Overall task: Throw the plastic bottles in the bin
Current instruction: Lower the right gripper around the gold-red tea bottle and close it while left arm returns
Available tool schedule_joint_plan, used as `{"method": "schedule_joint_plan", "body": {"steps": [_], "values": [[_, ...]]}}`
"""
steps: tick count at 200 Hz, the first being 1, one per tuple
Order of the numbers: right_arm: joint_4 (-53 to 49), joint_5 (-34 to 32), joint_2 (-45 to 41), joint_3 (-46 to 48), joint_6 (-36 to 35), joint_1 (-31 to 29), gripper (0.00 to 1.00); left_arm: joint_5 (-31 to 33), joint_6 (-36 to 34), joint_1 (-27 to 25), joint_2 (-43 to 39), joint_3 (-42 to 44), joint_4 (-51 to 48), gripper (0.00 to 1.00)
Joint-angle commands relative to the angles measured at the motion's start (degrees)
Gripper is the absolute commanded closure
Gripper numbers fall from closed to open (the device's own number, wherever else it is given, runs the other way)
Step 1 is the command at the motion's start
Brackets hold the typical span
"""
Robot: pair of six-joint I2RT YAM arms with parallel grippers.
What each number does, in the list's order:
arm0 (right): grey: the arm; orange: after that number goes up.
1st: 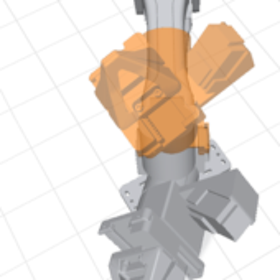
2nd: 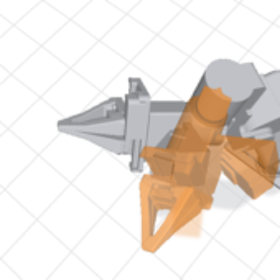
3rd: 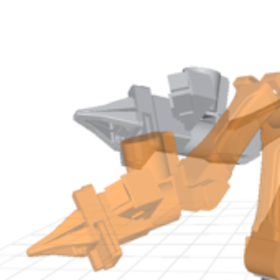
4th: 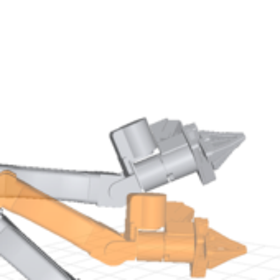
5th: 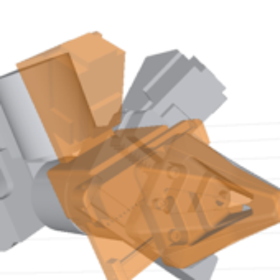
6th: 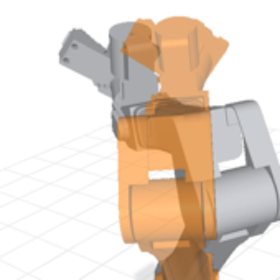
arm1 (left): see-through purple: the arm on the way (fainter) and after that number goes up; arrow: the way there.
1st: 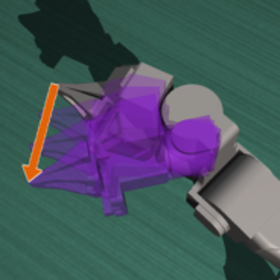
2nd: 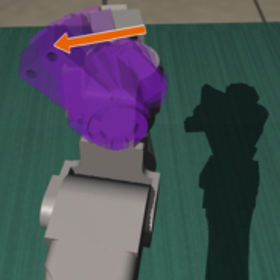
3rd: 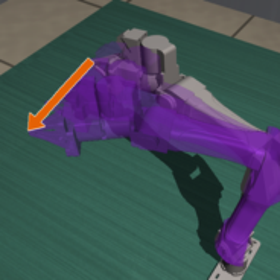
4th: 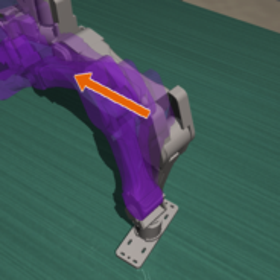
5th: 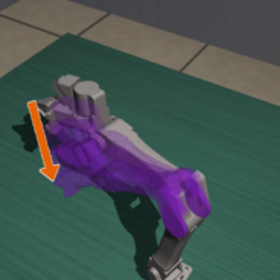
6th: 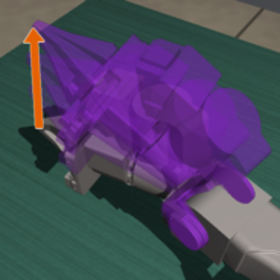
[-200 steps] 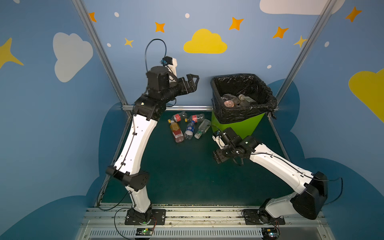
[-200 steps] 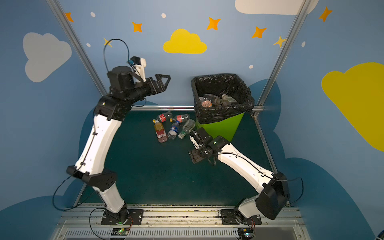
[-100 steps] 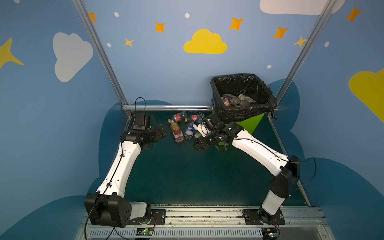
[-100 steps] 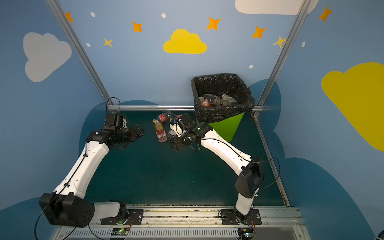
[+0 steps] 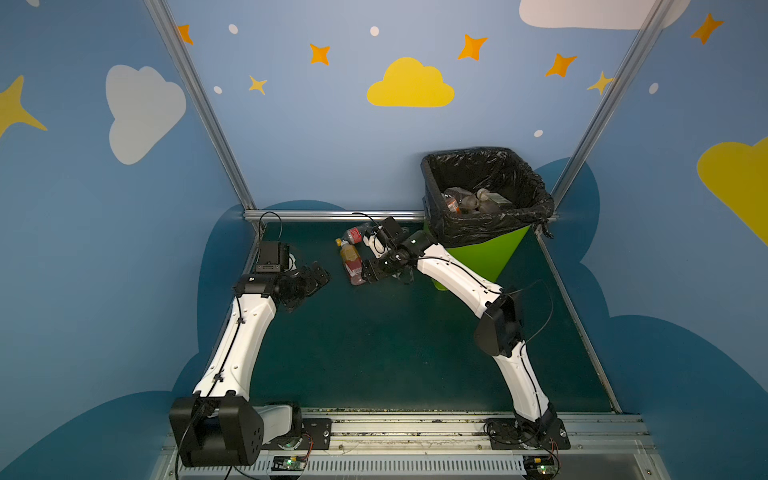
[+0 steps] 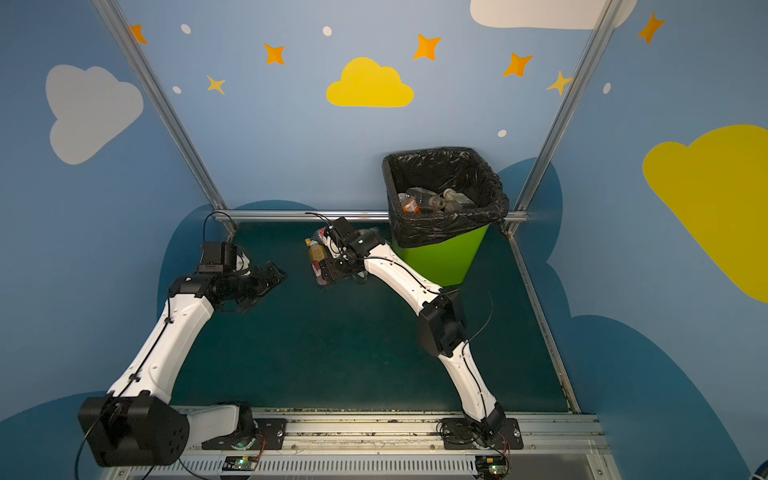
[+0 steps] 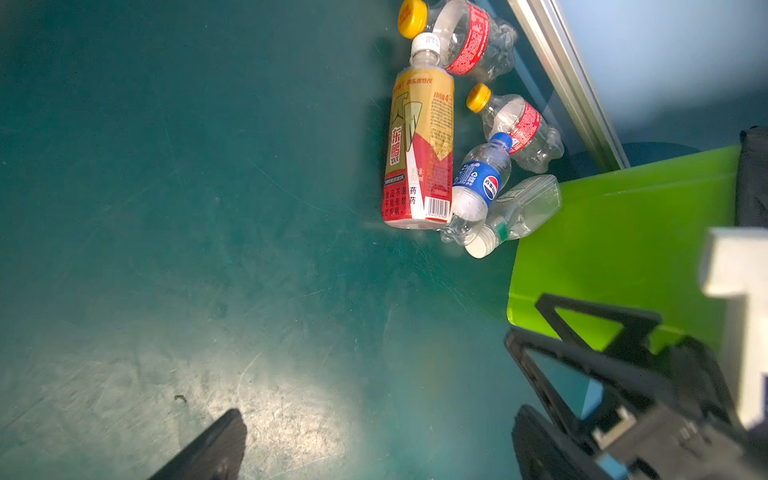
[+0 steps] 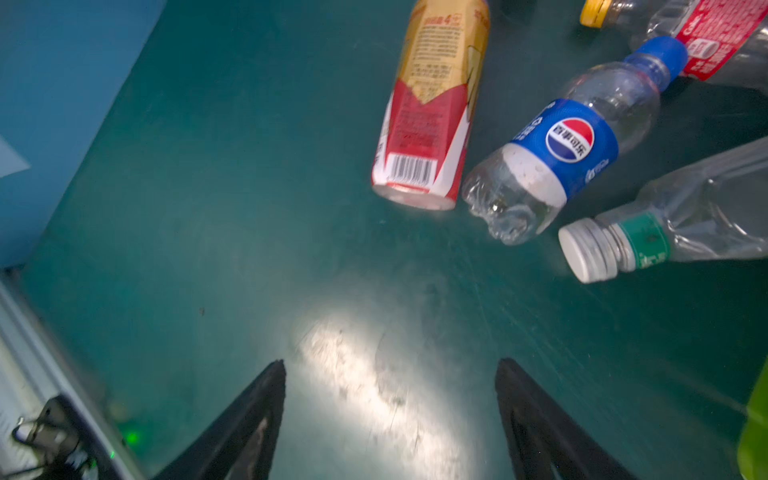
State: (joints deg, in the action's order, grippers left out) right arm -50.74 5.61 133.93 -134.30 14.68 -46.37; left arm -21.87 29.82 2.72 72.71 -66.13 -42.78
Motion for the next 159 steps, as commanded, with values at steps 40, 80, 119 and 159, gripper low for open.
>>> {"method": "schedule_joint_plan", "body": {"steps": [40,80,119,159], "values": [[8.55,-0.23,7.84,-6.05,1.14,0.49,0.15,-5.81,-3.14,3.12,3.65,-4.24,0.45,0.00],[14.41,0.18,11.33,-7.55,-0.42,0.68,0.07,-6.67,-3.81,4.51,3.43,-3.92,-0.14,0.00],[11.10,-2.67,20.22,-20.63,-2.07,-0.20,0.06,-7.79,-4.68,5.84,2.88,-4.09,-0.89,0.00],[10.87,-7.17,22.33,-21.39,-3.27,-0.41,0.06,-8.58,-4.99,7.53,1.92,-3.67,-1.01,0.00]]}}
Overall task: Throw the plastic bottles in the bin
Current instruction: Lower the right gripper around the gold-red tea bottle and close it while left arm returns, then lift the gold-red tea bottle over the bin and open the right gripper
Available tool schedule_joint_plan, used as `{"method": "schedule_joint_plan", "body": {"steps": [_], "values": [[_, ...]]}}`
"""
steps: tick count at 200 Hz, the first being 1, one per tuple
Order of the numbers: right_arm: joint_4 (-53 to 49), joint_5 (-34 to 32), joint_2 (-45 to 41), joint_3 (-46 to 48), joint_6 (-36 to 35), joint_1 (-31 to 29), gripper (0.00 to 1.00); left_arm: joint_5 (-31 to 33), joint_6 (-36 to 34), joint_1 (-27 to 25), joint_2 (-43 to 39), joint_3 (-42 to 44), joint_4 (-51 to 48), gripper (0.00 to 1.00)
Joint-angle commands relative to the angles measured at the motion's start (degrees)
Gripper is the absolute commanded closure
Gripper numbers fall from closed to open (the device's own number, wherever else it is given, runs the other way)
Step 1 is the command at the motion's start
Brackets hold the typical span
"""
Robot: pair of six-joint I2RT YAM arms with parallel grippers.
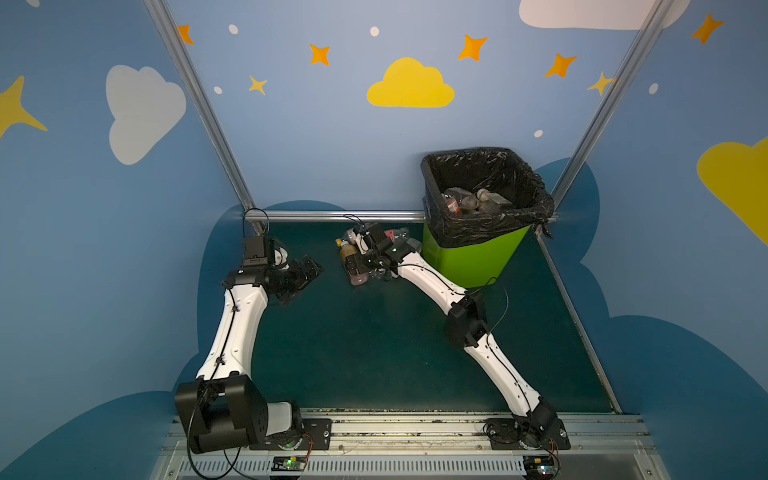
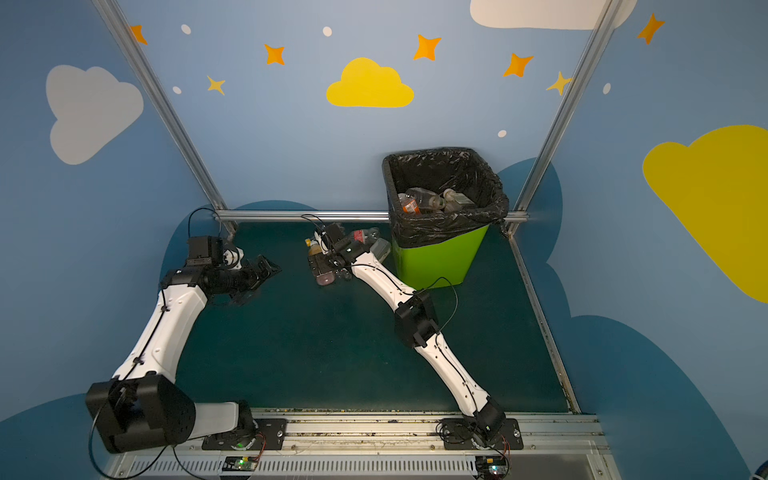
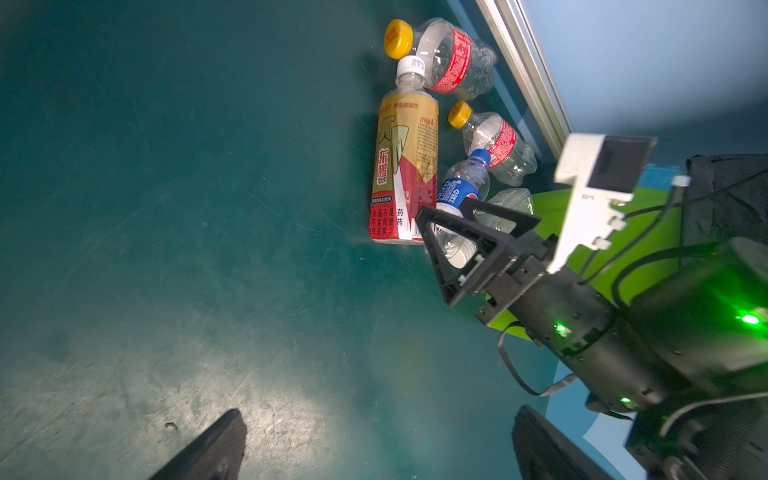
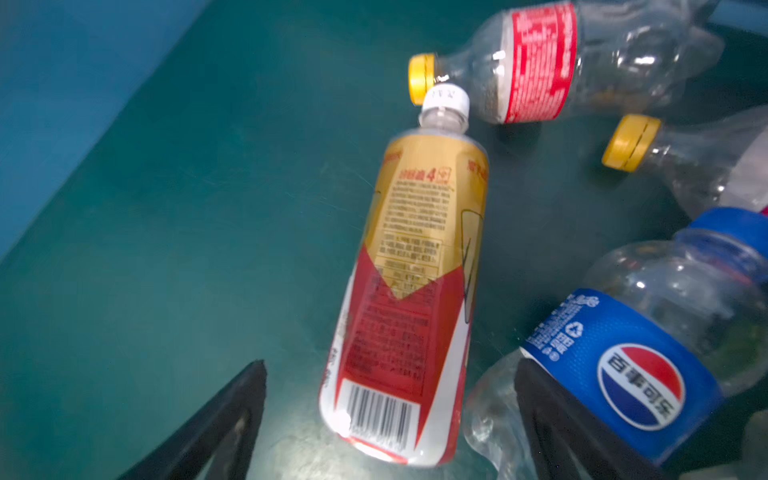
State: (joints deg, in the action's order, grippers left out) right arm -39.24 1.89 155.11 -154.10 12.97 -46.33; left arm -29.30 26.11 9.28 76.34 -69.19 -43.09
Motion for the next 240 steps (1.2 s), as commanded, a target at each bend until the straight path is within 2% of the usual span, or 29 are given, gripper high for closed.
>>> {"method": "schedule_joint_plan", "body": {"steps": [1,111,151,198,225,240], "values": [[-0.56,-3.51,1.15,-1.57,-1.65,-0.44,0.06,-1.18,-1.30,0.99,-1.71,-0.60,-0.69,0.00],[-1.42,-1.88,5.89,-5.38,-1.42,-0.87,0.05,-3.03,-1.17,4.31,-1.45,0.44,0.73,0.00],[-2.76,-2.33,6.34,-5.44,-1.81,-0.71,0.09,-3.29,-1.15,5.88,-1.98,1.13,0.90,0.00],[-4.41,-1.74,6.44,-5.46,-2.48,-0.70,0.24,-3.44,-0.96,6.79,-2.18,1.68,1.25,0.00],[-5.24,-1.28,5.16,-5.14,-3.33,-0.81,0.36,-3.48,-0.80,6.91,-2.25,1.69,1.26,0.00],[-4.16,-1.28,2.66,-3.16,-4.40,-0.93,0.37,-3.51,-0.89,6.97,-2.36,1.60,1.26,0.00]]}}
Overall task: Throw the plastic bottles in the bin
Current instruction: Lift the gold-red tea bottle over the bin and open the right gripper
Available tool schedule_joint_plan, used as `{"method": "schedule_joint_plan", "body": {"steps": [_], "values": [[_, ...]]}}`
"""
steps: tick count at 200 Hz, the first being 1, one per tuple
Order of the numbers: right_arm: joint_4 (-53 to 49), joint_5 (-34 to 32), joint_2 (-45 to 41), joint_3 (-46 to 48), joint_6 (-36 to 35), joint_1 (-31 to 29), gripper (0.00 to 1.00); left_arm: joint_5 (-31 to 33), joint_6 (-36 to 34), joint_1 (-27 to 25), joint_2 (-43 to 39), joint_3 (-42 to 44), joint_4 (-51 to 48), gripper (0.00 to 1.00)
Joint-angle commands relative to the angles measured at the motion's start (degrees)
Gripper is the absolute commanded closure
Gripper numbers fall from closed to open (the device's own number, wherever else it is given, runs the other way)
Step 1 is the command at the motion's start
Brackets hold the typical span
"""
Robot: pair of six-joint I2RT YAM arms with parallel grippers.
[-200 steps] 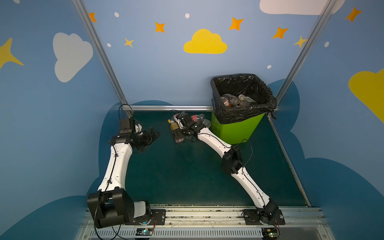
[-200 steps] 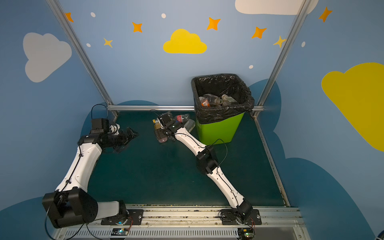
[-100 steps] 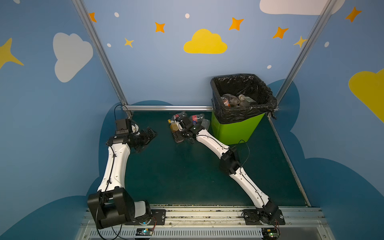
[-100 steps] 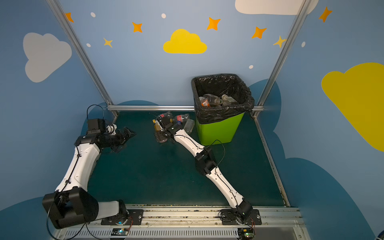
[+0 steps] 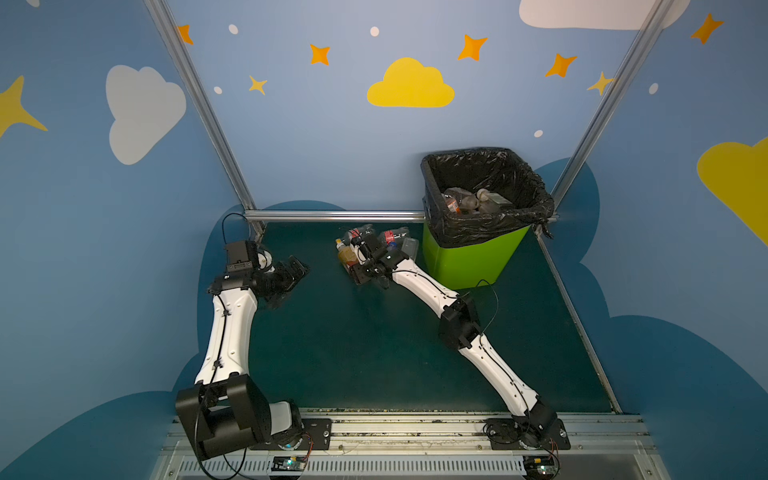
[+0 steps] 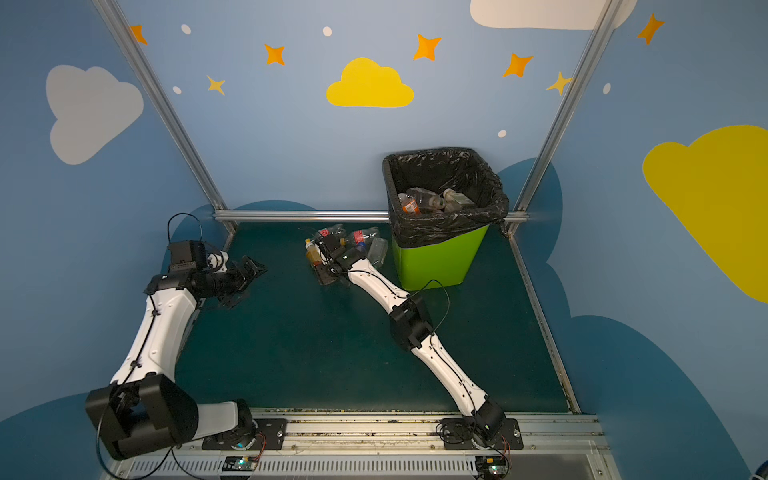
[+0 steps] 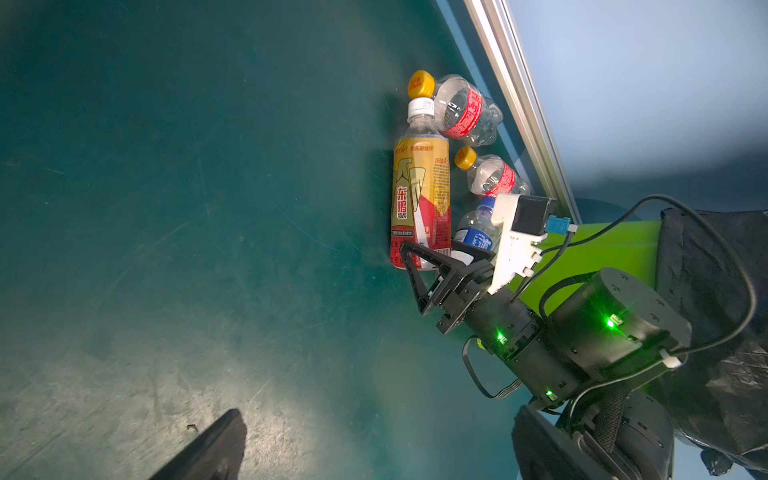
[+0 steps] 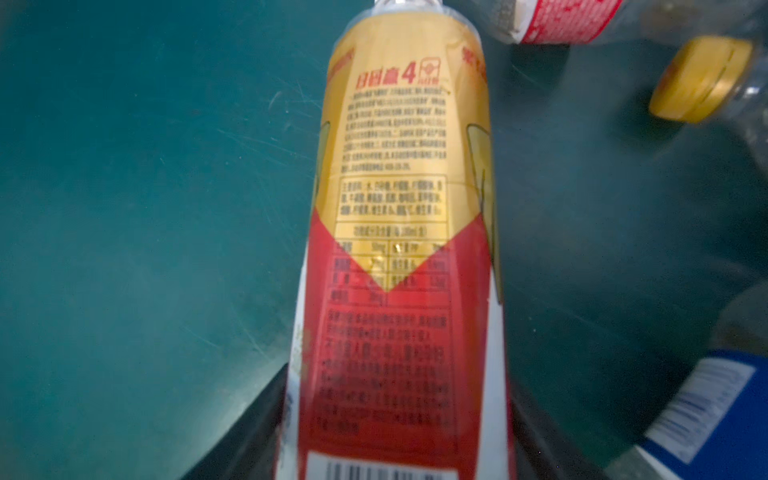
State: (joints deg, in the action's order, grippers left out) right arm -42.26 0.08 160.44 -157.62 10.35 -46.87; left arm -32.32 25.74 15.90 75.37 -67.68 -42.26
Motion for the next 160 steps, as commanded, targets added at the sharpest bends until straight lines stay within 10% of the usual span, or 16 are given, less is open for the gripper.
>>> {"method": "schedule_joint_plan", "body": {"steps": [1,119,160], "values": [[-1.02,0.54,-3.03,0.55,-1.89,-0.40,0.37,-0.48,-0.47,0.31,-1.39,0.09,0.42,0.00],[13.08,6.73,-39.71,19.55,-8.42,-1.39,0.48,1.84,-0.18,0.39,-2.18,-2.24,0.35,0.00],[11.00,-12.19,-48.81,12.26,-13.59,5.27,0.50,2.46,-0.50,-0.69,-0.22,-7.59,-0.36,0.00]]}}
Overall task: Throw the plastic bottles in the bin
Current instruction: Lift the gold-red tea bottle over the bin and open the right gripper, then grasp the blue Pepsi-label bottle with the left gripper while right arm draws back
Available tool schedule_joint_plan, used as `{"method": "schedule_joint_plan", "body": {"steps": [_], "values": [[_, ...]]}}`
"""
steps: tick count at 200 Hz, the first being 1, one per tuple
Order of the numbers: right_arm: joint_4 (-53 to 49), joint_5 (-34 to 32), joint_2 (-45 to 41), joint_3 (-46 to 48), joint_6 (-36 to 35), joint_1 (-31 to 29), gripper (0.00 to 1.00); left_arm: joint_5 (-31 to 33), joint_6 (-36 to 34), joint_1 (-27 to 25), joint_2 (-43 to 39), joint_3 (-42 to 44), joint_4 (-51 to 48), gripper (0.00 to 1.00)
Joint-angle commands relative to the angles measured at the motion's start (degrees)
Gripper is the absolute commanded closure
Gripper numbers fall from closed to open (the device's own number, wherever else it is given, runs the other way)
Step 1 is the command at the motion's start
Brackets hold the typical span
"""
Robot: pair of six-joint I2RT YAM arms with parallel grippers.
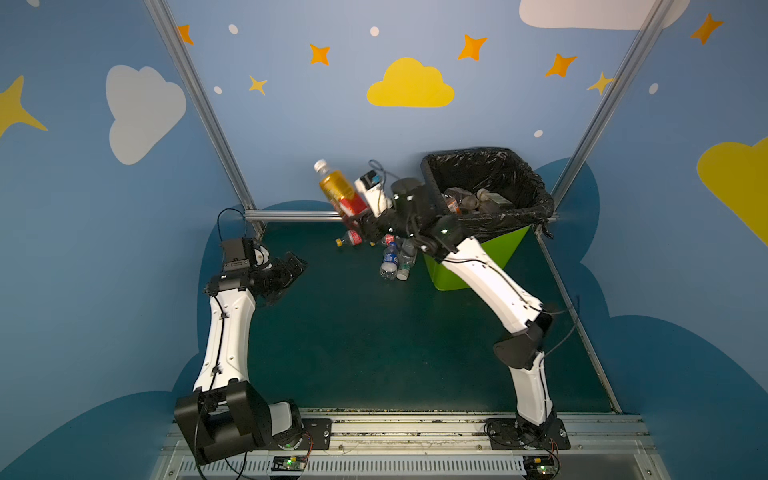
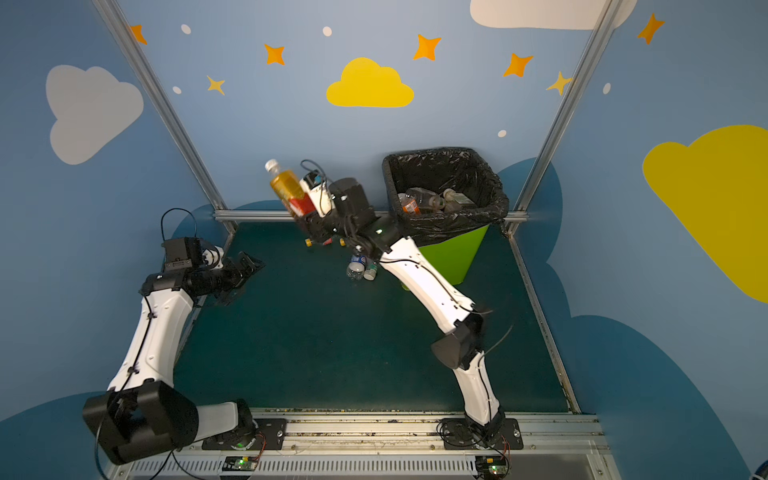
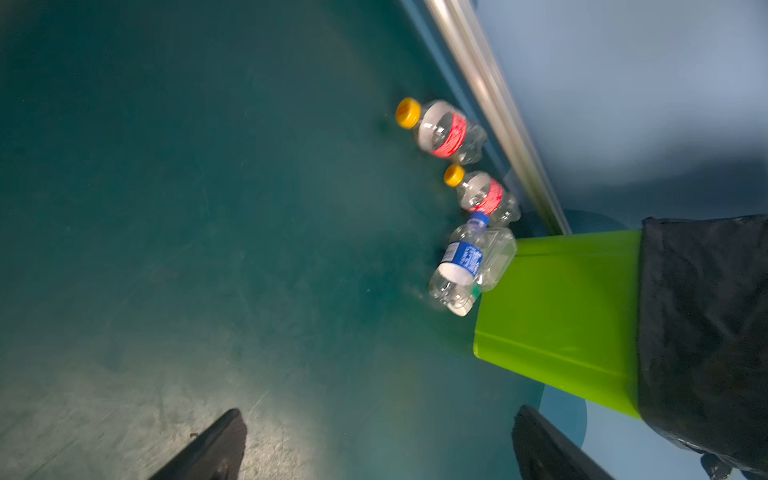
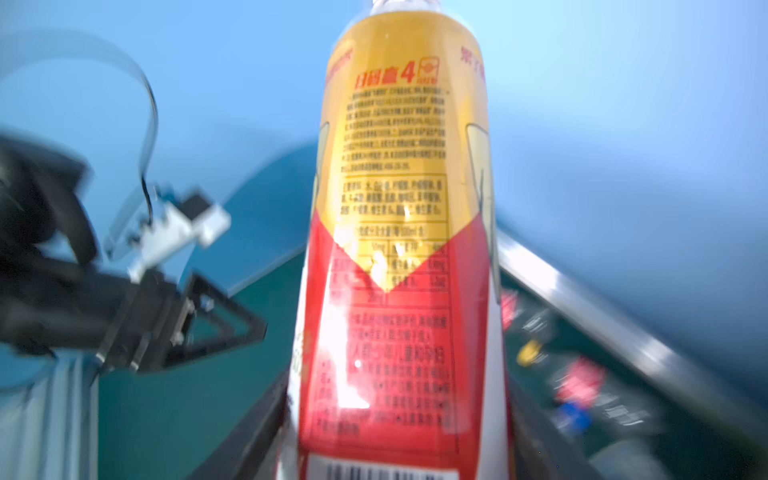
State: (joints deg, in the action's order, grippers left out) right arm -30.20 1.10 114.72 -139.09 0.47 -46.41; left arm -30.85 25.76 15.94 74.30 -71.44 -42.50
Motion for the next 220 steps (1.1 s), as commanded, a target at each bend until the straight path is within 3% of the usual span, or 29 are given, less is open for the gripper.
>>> {"method": "schedule_joint_plan", "body": {"steps": [1,31,42,59,69,86,110,124,172,220], "values": [[-1.47,-13.66,-3.00,-6.68,-3.85,5.09,0.50,1.07,-0.57,-0.78,0.93,-3.99,-0.17,0.00],[-21.30,-21.70,-1.01,-18.98,-4.78,10.94,0.48,2.74,-1.07,-4.05,2.67,-6.83,-0.99,0.00],[-27.67,-22.73,-2.20,-18.97,-4.25,12.46,0.39,3.40,-0.80,-5.28,3.16,-7.13,-1.01,0.00],[-37.59,-23.57,-4.78,-18.69,-2.71,14.00,0.11,4.17,0.05,-7.13,3.57,-7.22,-0.83,0.00],[-40.61,-24.89,-7.35,-17.28,-2.10,14.07,0.09,4.88,0.62,-8.30,3.91,-7.38,-0.83,0.00],[-37.15,-25.97,-15.00,-8.87,-1.50,13.92,0.09,6.59,0.96,-10.35,4.48,-7.81,-0.57,0.00],[-19.31,-23.96,-29.68,11.31,-1.28,13.63,0.09,8.62,0.78,-14.64,6.54,-8.77,-0.30,0.00],[-14.23,-23.06,-34.24,16.76,-0.99,13.63,0.09,9.95,0.70,-17.75,8.22,-9.31,-0.35,0.00],[-20.89,-17.23,-35.35,18.97,-1.29,13.63,0.12,13.25,2.36,-27.44,16.21,-11.00,2.87,0.01],[-22.85,-12.29,-43.25,36.15,6.88,13.54,0.19,15.76,1.41,-34.69,26.86,-17.98,8.18,0.02]]}}
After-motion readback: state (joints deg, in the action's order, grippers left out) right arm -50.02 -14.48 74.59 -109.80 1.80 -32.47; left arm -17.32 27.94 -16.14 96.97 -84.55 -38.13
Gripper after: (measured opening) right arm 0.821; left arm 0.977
